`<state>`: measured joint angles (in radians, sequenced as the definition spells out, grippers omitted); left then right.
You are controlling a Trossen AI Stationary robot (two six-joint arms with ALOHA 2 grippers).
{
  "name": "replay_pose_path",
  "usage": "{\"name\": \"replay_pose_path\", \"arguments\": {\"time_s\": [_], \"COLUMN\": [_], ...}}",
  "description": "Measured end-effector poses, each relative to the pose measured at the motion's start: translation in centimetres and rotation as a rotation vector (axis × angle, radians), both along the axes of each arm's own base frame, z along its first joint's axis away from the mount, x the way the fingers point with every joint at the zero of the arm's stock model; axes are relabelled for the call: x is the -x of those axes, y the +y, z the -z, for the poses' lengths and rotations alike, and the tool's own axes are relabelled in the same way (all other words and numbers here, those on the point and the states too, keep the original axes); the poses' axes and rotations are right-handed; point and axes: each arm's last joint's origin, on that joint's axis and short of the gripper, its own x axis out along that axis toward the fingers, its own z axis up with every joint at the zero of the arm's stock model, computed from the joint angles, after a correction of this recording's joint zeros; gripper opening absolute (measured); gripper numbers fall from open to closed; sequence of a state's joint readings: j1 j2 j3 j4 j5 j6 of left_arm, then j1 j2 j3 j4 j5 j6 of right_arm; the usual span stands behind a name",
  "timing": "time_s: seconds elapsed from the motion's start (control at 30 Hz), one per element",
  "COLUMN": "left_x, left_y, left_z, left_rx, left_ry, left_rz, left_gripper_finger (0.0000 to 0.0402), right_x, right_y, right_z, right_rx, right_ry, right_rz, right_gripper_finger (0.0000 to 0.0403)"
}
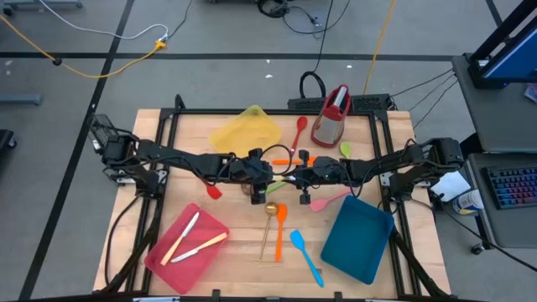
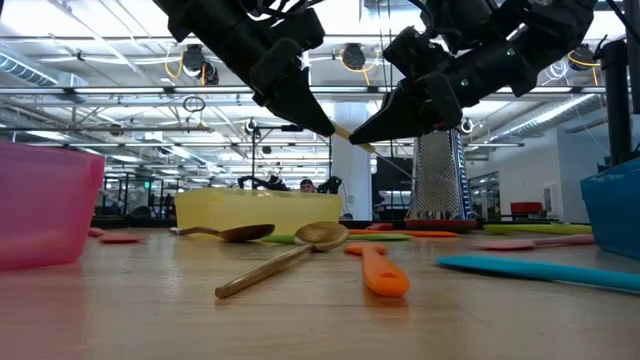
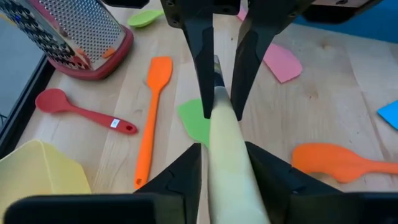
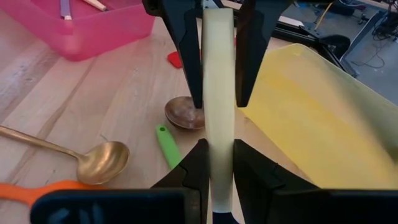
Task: Pick & Place Kitchen Items
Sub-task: Put the yellow table knife into the pink bin
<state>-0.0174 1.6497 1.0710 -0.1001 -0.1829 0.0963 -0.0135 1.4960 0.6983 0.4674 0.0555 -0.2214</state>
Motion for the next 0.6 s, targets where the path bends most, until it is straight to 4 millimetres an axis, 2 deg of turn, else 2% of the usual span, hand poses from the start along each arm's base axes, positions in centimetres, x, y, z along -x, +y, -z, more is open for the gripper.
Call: {"name": "replay_pose_path", "arguments": {"time_s": [0.2,0.47,0.6], "left_x": [-0.02,-0.04,-0.04], "left_y": [-0.02,-0.02,-0.01], "left_z": [-0.02,-0.05,-0.05], "left_rx": [0.0,0.001,0.0], "left_ry": [-0.003,-0.006,-0.006], "left_rz": [0.001,0.001,-0.001], "left_gripper_finger": [0.0085,0.0097,0.0081], "right_x": [0.0,-0.01,-0.05], "right_y": [-0.01,-0.02,-0.02], "right_z": [0.0,-0.03,-0.15], "right_rx": [0.0,0.001,0.001], "right_ry": [0.0,-0.003,-0.02], "right_rz": [0.001,0.002,0.002], "right_gripper_finger": [0.0049,0.006,0.0065]}}
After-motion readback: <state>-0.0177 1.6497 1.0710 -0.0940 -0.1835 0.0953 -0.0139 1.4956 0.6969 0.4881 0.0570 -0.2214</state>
